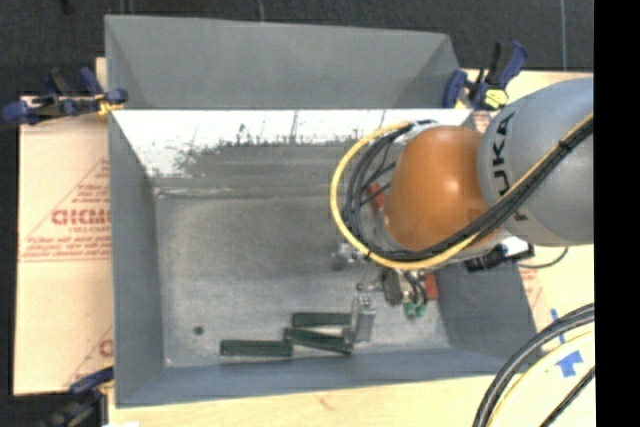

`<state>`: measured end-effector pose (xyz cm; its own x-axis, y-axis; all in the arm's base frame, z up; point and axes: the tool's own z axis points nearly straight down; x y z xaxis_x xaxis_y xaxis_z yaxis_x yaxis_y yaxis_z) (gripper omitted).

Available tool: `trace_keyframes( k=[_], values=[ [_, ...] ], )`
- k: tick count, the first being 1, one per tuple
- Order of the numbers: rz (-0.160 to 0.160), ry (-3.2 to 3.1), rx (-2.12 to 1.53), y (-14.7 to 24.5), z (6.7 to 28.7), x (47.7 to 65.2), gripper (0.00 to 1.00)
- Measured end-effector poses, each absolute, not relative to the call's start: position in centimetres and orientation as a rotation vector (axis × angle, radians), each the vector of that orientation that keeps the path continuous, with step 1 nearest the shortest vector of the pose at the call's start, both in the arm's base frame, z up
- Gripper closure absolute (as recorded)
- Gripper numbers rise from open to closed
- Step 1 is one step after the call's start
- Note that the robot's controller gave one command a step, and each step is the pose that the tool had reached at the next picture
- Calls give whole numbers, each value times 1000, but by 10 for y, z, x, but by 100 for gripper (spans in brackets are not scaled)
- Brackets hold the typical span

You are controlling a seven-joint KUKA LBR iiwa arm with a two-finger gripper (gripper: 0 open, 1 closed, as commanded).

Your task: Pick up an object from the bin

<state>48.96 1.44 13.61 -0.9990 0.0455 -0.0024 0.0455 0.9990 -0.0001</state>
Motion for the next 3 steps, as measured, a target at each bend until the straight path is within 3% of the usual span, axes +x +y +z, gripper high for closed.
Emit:
trace_keyframes(
  k=[1,3],
  values=[
    [2,3139,137,28,72,479,100],
    [2,3148,3,27,72,487,100]
  ],
)
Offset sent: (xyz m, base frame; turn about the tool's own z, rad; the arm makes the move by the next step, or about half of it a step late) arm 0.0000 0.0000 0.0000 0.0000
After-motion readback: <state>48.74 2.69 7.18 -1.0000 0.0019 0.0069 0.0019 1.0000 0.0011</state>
